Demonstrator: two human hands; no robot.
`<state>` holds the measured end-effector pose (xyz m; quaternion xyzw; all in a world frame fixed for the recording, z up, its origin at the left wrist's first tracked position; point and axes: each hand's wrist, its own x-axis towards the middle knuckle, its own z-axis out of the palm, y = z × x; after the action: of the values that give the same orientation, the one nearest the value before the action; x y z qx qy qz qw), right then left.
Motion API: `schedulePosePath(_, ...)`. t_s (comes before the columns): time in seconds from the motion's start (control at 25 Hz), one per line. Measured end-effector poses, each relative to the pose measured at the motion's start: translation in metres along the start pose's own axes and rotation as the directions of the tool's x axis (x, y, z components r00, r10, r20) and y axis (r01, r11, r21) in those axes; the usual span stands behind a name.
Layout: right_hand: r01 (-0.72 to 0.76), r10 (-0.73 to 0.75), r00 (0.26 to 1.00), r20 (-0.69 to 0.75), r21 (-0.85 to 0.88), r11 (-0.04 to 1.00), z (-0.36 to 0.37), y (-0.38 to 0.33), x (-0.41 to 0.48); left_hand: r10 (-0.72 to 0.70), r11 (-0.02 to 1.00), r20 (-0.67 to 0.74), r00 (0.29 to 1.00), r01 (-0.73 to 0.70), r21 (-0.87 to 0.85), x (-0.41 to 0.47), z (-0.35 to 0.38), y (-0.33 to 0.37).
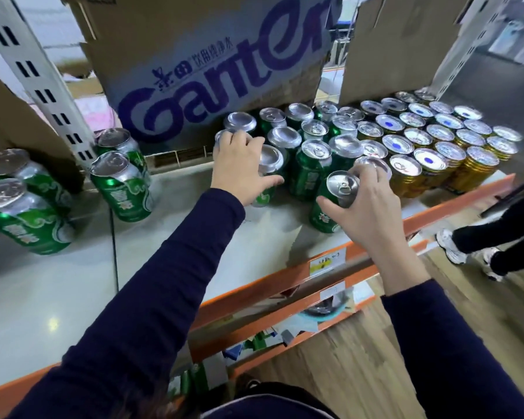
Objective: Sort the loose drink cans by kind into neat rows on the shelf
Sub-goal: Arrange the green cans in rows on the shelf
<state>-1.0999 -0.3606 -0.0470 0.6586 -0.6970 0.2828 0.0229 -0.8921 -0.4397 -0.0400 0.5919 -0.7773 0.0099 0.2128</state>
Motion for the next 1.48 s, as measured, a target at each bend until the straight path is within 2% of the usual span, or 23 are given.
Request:
schedulePosePath(0.16,0.069,-0.088,0.993,0.08,0.215,0.974,0.004,-0.015,-0.005,-0.075,0.948,0.012,0.997,0.075,-0.309,-0.031,-0.013,-0.011)
schedulePosePath(0.24,0.111,-0.157,0.979,0.128,0.307,0.945,0.014,-0.034,-0.004,-0.165,0.911,-0.012,0.986,0.148,-0.385,-0.054,-0.028,-0.027)
schedulePosePath(0.44,0.174,-0.295,0.933,0.204,0.462,0.869,0.034,-0.077,0.003,-0.273,0.934,-0.043,0.961,0.254,-0.25,-0.101,-0.071,-0.077)
schedulePosePath(0.52,0.209,-0.347,0.913,0.215,0.484,0.85,0.043,-0.094,0.005,-0.346,0.912,-0.062,0.936,0.321,-0.255,-0.117,-0.078,-0.094)
schedulePosePath(0.6,0.216,-0.369,0.9,0.233,0.496,0.841,0.05,-0.107,0.007,-0.443,0.842,-0.084,0.892,0.382,-0.381,-0.132,-0.075,-0.101)
schedulePosePath(0.72,0.217,-0.373,0.895,0.243,0.493,0.842,0.057,-0.116,0.01,-0.574,0.645,-0.009,0.819,0.445,-0.622,-0.154,-0.054,-0.095)
schedulePosePath(0.8,0.213,-0.365,0.901,0.235,0.493,0.844,0.06,-0.116,0.011,-0.572,0.54,0.095,0.815,0.461,-0.704,-0.168,-0.033,-0.092)
schedulePosePath(0.84,0.208,-0.358,0.904,0.232,0.493,0.845,0.06,-0.115,0.011,-0.55,0.525,0.136,0.824,0.468,-0.711,-0.173,-0.026,-0.092)
schedulePosePath(0.88,0.207,-0.356,0.906,0.23,0.493,0.845,0.061,-0.115,0.011,-0.52,0.545,0.157,0.839,0.468,-0.695,-0.177,-0.024,-0.093)
schedulePosePath(0.96,0.218,-0.365,0.902,0.23,0.489,0.845,0.061,-0.116,0.011,-0.439,0.658,0.15,0.886,0.431,-0.618,-0.179,-0.032,-0.101)
schedulePosePath(1.04,0.23,-0.385,0.894,0.229,0.503,0.833,0.06,-0.117,0.011,-0.369,0.789,0.096,0.924,0.366,-0.493,-0.178,-0.054,-0.112)
schedulePosePath(1.12,0.252,-0.413,0.885,0.217,0.521,0.815,0.061,-0.121,0.01,-0.367,0.849,0.041,0.929,0.353,-0.394,-0.178,-0.083,-0.125)
schedulePosePath(1.24,0.271,-0.445,0.869,0.215,0.545,0.794,0.063,-0.131,0.007,-0.359,0.891,-0.008,0.933,0.34,-0.301,-0.18,-0.11,-0.137)
schedulePosePath(1.36,0.252,-0.467,0.848,0.252,0.583,0.772,0.065,-0.142,0.003,-0.418,0.86,-0.007,0.908,0.393,-0.326,-0.186,-0.119,-0.145)
schedulePosePath(1.48,0.278,-0.518,0.799,0.306,0.577,0.768,0.065,-0.157,0.002,-0.405,0.873,0.017,0.914,0.392,-0.29,-0.195,-0.125,-0.153)
